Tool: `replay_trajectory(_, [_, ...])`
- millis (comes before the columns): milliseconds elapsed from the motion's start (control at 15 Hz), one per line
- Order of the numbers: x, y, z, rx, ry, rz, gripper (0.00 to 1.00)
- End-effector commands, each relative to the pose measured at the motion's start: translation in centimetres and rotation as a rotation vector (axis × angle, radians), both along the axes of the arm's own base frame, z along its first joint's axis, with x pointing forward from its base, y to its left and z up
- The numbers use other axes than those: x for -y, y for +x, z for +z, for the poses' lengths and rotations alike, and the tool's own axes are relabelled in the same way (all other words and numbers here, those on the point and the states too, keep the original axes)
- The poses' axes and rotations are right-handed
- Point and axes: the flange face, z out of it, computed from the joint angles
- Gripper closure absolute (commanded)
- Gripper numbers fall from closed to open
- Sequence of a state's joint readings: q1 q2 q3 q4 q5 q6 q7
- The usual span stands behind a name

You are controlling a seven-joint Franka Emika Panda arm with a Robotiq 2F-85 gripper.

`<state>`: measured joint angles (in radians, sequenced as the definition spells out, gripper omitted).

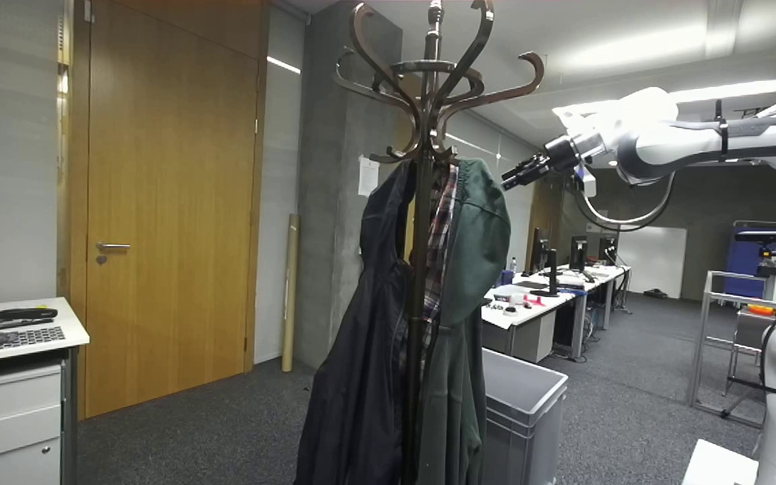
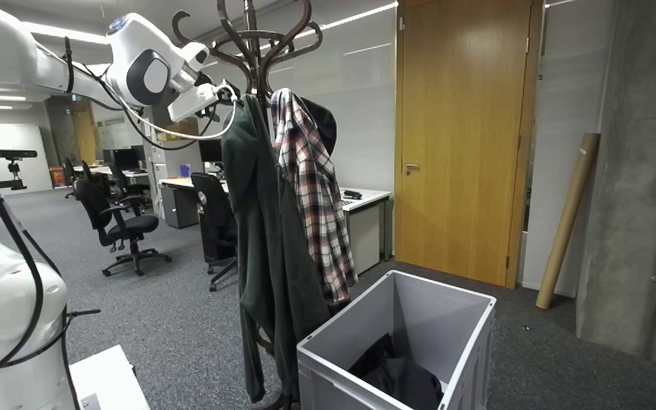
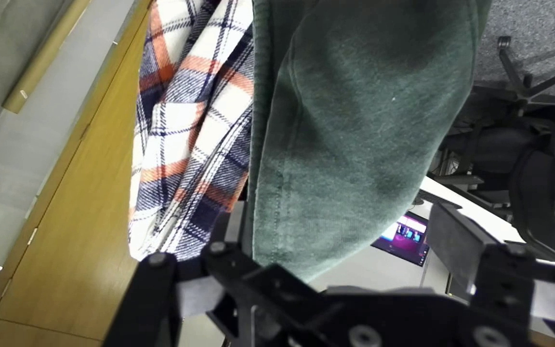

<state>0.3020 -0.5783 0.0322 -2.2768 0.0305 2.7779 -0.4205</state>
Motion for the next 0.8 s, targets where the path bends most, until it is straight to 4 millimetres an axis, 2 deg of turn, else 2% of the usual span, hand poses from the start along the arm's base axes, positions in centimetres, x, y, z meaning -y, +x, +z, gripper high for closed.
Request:
replay_trajectory(0, [-0.3, 2.1, 0.2, 0.048, 0.003, -0.002, 0.0])
replay_trajectory(200, [-0.5, 3.1, -0.8, 0.043, 0.008, 0.0, 0.01])
replay_trajectory(267, [-0.7, 3.2, -0.8, 0.044, 0.008, 0.004, 0.25])
replay_trajectory(400, [-0.8, 3.5, -0.9, 0.048, 0.004, 0.01, 0.29])
replay_trajectory(533, [-0.8, 3.5, -0.4, 0.053, 0.006, 0.009, 0.45])
replay_trajectory(733, [-0.2, 2.8, 1.3, 0.069, 0.008, 0.009, 0.69])
